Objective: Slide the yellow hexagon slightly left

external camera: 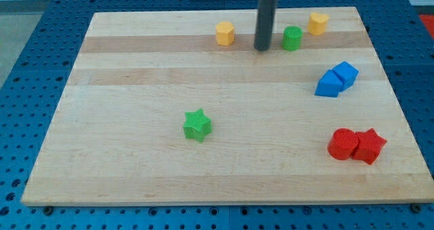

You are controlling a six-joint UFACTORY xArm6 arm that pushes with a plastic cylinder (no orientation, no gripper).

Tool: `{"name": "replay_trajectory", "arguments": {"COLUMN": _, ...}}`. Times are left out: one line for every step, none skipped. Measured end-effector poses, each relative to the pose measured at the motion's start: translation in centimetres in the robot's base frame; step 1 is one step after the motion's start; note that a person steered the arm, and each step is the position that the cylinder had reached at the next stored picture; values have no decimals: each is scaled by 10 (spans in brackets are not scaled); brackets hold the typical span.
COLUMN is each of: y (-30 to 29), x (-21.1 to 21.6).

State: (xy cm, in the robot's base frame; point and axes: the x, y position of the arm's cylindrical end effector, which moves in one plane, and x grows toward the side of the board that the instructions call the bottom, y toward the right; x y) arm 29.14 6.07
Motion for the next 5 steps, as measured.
{"name": "replay_trajectory", "arguments": {"y": -20, "x": -1}}
{"name": "replay_trajectory", "arguments": {"y": -55, "x": -15}}
{"name": "replay_trajectory", "arguments": {"y": -56, "x": -16}}
{"name": "replay_trajectory", "arguments": {"y": -60, "x": -16}}
{"name": "replay_trajectory", "arguments": {"y": -40, "x": -20}}
